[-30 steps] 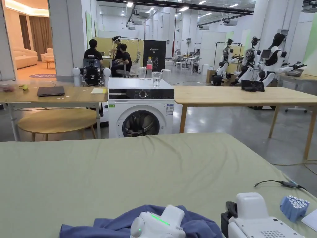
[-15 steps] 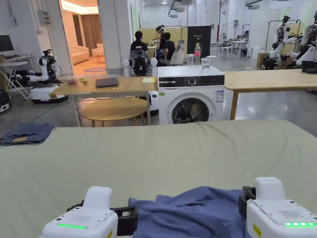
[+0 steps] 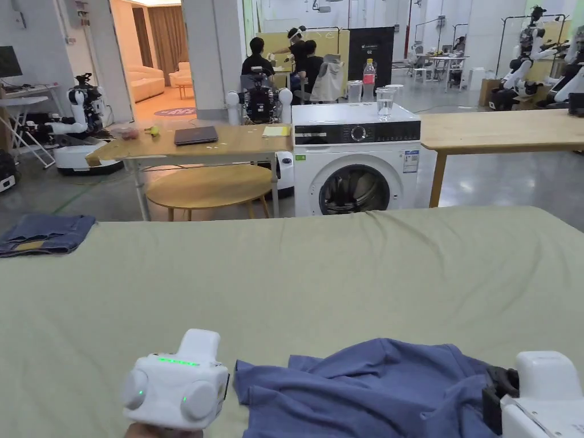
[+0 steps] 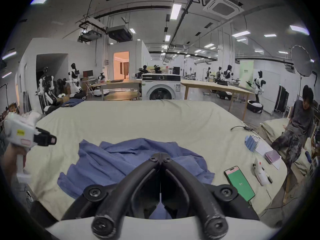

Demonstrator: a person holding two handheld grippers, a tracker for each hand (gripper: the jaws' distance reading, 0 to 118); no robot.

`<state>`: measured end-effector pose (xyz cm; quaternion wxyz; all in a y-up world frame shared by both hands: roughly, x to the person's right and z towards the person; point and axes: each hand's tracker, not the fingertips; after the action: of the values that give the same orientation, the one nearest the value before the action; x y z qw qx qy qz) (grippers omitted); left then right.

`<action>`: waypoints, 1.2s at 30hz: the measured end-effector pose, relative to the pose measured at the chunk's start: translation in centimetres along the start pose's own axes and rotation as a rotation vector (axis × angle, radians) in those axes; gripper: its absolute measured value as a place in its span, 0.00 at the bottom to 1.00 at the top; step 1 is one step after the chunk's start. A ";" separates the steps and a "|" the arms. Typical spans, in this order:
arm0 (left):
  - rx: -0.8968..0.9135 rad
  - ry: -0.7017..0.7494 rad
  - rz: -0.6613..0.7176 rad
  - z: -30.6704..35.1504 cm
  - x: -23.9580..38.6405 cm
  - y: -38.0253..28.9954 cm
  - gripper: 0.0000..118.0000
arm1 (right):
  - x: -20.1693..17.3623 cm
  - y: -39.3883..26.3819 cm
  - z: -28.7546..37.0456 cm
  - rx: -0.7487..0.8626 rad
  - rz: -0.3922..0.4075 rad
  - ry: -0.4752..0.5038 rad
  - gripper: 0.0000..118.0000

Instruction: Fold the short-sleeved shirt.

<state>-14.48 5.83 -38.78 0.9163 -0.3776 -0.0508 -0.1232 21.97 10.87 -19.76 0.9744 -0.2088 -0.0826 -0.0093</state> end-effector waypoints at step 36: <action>-0.031 -0.039 -0.109 -4.1 1.9 4.3 0.00 | 15.3 -7.0 -17.8 -0.554 0.165 0.174 0.87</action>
<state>-11.48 5.53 -44.23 0.9011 -0.3909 -0.0874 -0.1662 39.48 -2.54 -30.43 0.8811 -0.4713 0.0241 0.0300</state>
